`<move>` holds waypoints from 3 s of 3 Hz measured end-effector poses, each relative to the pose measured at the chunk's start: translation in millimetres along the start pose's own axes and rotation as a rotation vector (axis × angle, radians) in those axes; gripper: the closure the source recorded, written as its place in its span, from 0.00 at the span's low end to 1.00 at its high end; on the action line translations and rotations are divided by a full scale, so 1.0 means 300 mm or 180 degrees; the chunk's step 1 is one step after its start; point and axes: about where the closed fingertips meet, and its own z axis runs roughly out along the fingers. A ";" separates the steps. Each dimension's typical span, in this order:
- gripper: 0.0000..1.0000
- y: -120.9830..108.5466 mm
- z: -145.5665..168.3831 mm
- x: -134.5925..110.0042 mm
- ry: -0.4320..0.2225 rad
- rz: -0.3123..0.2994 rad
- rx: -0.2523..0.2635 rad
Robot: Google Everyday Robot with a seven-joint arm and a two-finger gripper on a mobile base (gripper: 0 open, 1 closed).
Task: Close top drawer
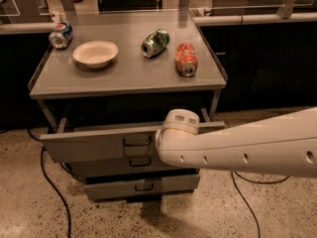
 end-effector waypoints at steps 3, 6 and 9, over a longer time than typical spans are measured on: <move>1.00 -0.116 -0.025 0.098 0.0647 -0.0200 0.0474; 1.00 -0.129 -0.014 0.114 -0.0085 0.0407 0.0706; 1.00 -0.171 0.064 0.112 -0.0388 0.0481 0.0806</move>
Offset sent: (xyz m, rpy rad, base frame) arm 0.0356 -0.0146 0.0201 -0.1757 -0.2354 -0.0445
